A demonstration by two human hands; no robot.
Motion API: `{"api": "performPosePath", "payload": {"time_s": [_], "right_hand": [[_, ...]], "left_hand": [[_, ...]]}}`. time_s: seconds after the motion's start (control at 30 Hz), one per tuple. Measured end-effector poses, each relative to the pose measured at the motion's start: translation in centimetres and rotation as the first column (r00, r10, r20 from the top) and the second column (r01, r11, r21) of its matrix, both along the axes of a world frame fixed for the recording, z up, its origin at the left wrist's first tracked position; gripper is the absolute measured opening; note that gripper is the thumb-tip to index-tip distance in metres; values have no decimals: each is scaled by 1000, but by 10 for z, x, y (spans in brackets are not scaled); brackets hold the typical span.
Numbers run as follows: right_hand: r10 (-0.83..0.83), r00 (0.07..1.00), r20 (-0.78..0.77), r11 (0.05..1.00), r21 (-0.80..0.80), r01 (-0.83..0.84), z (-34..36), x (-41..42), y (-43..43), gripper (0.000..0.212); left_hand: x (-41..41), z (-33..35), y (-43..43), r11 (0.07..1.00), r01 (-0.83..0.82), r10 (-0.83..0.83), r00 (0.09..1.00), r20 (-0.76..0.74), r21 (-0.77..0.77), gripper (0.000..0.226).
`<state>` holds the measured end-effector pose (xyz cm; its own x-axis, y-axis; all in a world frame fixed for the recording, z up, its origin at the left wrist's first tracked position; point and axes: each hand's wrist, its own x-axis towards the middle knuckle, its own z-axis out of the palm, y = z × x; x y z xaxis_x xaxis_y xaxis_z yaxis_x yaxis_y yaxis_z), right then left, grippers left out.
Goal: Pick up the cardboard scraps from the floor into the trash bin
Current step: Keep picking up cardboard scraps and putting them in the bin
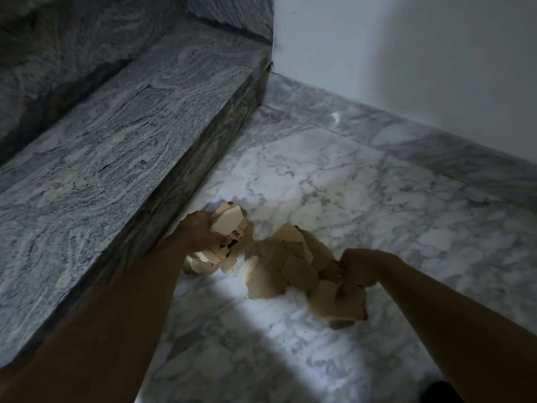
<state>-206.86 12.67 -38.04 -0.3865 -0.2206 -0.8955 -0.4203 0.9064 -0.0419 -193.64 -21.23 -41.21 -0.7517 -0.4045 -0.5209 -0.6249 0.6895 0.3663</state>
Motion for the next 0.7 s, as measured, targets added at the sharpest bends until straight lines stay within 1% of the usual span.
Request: {"api": "performPosePath", "payload": {"time_s": [0.03,0.1,0.17,0.23,0.27,0.3,0.33,0.37,0.4,0.43,0.47,0.5,0.53,0.57,0.63,0.7], "right_hand": [[5,1000,20,998,63,-6,6,-3,5,60],[33,999,12,990,136,-34,21,-9,13,68],[30,1000,-2,985,168,-30,38,-17,17,70],[23,1000,9,986,167,-25,52,-24,15,67],[5,1000,21,990,138,-8,57,-25,11,65],[-35,999,34,997,70,32,57,-26,5,63],[-94,995,46,995,-31,95,57,-25,-2,63],[-159,985,61,974,-152,167,53,-23,-11,68],[-223,973,67,939,-254,233,45,-19,-21,79],[-248,967,54,913,-321,252,39,-13,-32,95],[-242,970,16,911,-339,233,29,-5,-44,112],[-213,977,-24,921,-340,193,18,3,-55,124],[-183,981,-70,932,-330,151,5,13,-62,127],[-165,980,-108,939,-322,122,-9,22,-67,125],[-169,971,-171,948,-297,112,-26,39,-71,125],[-170,954,-245,951,-295,94,-32,48,-73,131]], "left_hand": [[1,1,1,1000,-3,3,1000,-4,2,71],[2,2,3,1000,-9,9,1000,-14,3,72],[3,3,4,1000,-19,19,1000,-21,11,73],[4,4,5,999,-37,37,999,-26,22,69],[4,4,6,999,-48,48,998,-30,26,68],[5,4,7,998,-55,56,998,-38,31,66],[6,3,7,997,-65,67,997,-45,40,64],[6,3,8,996,-77,79,995,-52,51,62],[7,3,10,994,-86,89,994,-57,62,60],[7,3,10,994,-89,93,994,-62,67,59],[8,2,10,993,-91,96,993,-65,71,58],[8,1,10,993,-94,99,993,-68,73,58],[9,0,10,992,-98,103,992,-69,73,58],[9,0,10,992,-102,107,992,-71,72,58],[9,-3,10,991,-111,117,989,-86,71,58],[9,-5,9,993,-105,110,990,-93,53,59]]}}
